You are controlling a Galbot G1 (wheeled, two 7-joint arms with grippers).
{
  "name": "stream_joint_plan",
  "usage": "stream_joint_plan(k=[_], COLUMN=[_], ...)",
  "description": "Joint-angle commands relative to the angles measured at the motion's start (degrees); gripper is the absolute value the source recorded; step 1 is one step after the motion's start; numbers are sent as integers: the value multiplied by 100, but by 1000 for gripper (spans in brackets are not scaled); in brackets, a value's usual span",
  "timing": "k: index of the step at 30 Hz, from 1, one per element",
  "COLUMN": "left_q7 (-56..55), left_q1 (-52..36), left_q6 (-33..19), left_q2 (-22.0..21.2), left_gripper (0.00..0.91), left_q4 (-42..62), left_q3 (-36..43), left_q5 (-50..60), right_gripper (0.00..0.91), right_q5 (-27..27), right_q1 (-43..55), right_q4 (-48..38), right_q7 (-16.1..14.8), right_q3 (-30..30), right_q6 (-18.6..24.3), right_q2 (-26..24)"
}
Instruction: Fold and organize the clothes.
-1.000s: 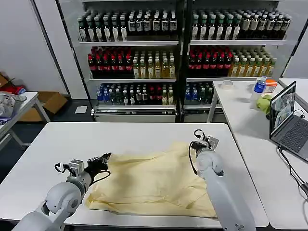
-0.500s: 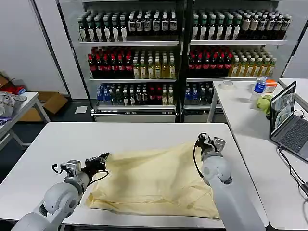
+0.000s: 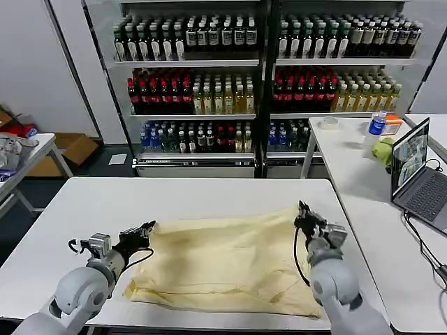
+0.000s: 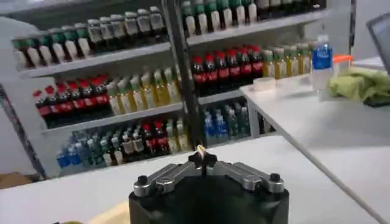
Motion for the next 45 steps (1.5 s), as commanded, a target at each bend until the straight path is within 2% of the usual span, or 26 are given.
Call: stream_joint_plan(k=[1, 15, 33, 34, 35, 36, 37, 38, 42, 45], left_q7=[8, 6, 8, 4, -3, -9, -18, -31, -79, -121], left_q1=[688, 1829, 1735, 1721, 1704, 1698, 1688, 1672, 1629, 1627], left_q6=[-12, -46, -146, -156, -157, -153, -142, -131, -125, -137], left_q2=[22, 23, -58, -69, -88, -100, -117, -141, -210, -274], left_gripper=[20, 20, 20, 40, 121, 484, 484, 907, 907, 907], left_q4=[-367, -851, -334, -295, -278, -276, -284, -295, -352, -431], left_q3=[-349, -894, -539, -500, -467, -444, -422, -387, -346, -361], left_q5=[53, 295, 957, 1017, 1068, 1110, 1140, 1187, 1194, 1160], right_gripper=[0, 0, 0, 0, 141, 574, 826, 907, 907, 907], right_q5=[-436, -596, -870, -905, -931, -937, -939, -966, -1235, -1460], right_q1=[-1369, -2276, -2183, -2151, -2122, -2102, -2086, -2071, -2065, -2073], right_q4=[911, 1292, 864, 825, 798, 794, 783, 777, 781, 798], right_q7=[-302, -332, -197, -192, -178, -168, -156, -162, -247, -305], right_q3=[383, 576, 318, 292, 266, 249, 228, 212, 148, 138], right_q6=[142, 67, -259, -285, -337, -388, -427, -465, -446, -275], right_q2=[-93, 11, 177, 187, 204, 211, 222, 229, 239, 239])
